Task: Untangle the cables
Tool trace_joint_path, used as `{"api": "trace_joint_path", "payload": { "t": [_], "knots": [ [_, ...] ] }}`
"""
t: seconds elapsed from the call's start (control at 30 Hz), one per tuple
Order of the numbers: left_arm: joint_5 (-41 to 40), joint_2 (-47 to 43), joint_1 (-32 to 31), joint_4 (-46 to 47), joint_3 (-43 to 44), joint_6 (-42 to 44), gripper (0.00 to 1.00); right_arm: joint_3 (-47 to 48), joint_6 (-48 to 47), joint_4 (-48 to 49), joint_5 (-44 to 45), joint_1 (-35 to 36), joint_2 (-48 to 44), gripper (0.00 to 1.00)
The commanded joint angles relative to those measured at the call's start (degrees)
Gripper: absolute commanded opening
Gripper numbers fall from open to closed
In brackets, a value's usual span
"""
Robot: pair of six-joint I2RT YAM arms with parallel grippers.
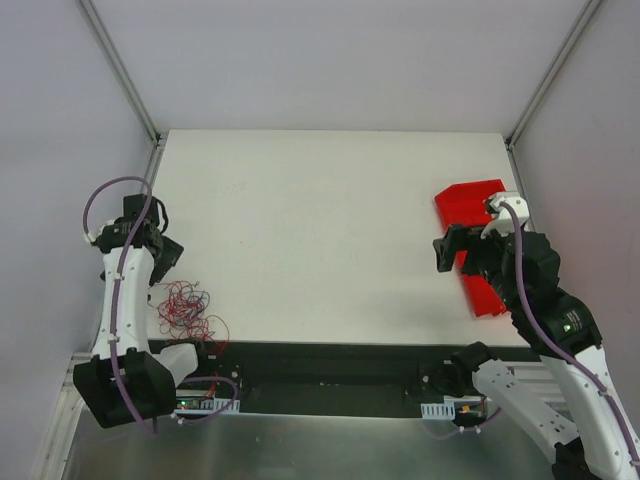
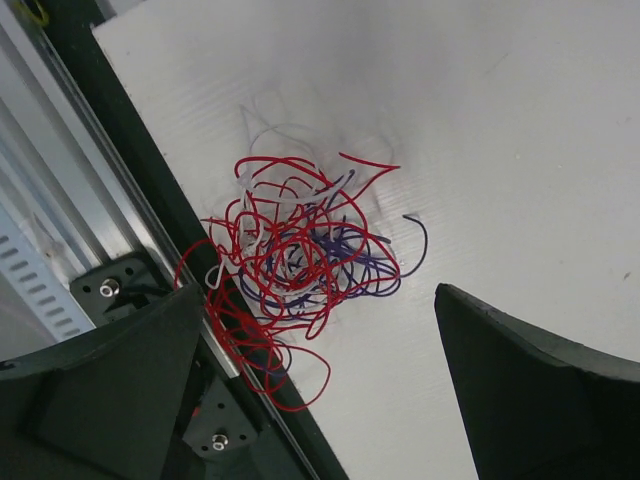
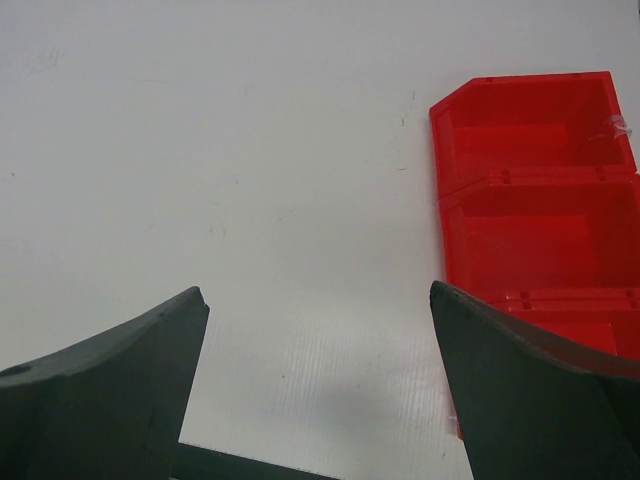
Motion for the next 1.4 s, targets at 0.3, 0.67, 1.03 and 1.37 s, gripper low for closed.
{"api": "trace_joint_path", "payload": {
  "t": [0.3, 0.67, 1.03, 1.37],
  "knots": [
    [17.8, 4.3, 8.7, 15.9, -18.7, -7.5, 0.99, -2.6, -0.2, 4.1, -6.1, 0.2, -1.4, 0.96],
    [24.1, 5.9, 8.5, 29.9, -27.2, -8.0, 0.53, -3.4, 0.1, 3.9, -6.0, 0.2, -3.4, 0.96],
    [47.6, 5.9, -1.2, 48.6, -22.5, -1.0, 0.0, -6.6, 2.0, 4.1, -7.0, 0.2, -4.9, 0.96],
    [54.9, 17.3, -22.7, 54.1, -7.7, 1.9, 0.0, -7.6, 2.9, 5.1, -17.4, 0.2, 6.4, 0.96]
  ]
}}
